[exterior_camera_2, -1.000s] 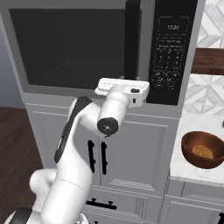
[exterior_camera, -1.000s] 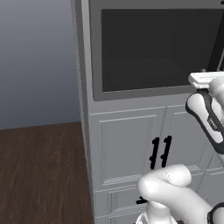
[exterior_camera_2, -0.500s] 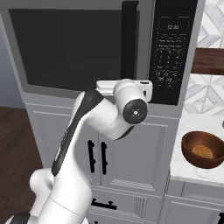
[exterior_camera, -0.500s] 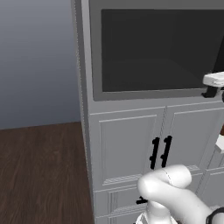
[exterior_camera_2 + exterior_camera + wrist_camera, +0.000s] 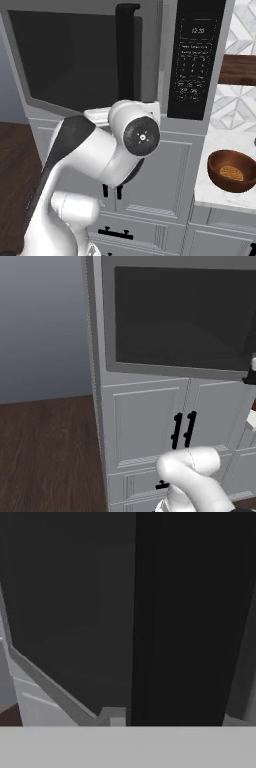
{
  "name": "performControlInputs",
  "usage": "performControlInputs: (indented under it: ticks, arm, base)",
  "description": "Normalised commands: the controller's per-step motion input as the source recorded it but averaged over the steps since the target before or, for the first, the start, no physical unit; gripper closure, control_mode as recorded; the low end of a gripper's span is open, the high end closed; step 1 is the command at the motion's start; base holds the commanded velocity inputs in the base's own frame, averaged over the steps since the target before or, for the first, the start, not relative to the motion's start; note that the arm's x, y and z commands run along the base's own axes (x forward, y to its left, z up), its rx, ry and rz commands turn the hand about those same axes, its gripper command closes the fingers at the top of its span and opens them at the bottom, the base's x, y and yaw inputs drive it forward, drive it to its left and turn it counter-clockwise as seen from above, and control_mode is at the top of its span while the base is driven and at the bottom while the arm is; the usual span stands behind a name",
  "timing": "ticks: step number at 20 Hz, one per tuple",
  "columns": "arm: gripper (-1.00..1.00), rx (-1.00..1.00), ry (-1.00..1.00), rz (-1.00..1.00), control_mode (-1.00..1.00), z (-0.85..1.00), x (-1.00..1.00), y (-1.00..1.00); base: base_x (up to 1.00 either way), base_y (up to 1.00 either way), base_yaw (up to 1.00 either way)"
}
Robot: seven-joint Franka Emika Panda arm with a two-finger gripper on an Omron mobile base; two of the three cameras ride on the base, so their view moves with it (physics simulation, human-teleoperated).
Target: Open the microwave, place the bowl with waffle inside the microwave, then close the microwave door and turn it on.
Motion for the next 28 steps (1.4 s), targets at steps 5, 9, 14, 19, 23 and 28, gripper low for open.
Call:
performControlInputs:
  ticks: [5, 9, 14, 19, 23, 28]
  arm:
    - [1.00, -0.31, 0.01, 0.00, -1.00, -0.23, -0.55, 1.00]
    - [-1.00, -0.34, 0.06, -0.04, -1.00, -0.35, -0.15, 1.00]
    - [-1.00, -0.07, -0.02, -0.11, -1.00, -0.32, -0.81, 0.39]
    - [-1.00, 0.03, -0.22, -0.07, -1.00, -0.63, -1.00, -0.04]
    - [-1.00, 0.09, -0.16, -0.01, -1.00, -0.44, -1.00, -0.38]
    - [-1.00, 0.00, -0.40, -0.02, -1.00, -0.26, -0.42, -0.70]
  base:
    - [0.00, 0.00, 0.00]
    - [0.00, 0.00, 0.00]
    - [0.00, 0.00, 0.00]
    - [0.00, 0.00, 0.00]
    - [0.00, 0.00, 0.00]
    - [0.00, 0.00, 0.00]
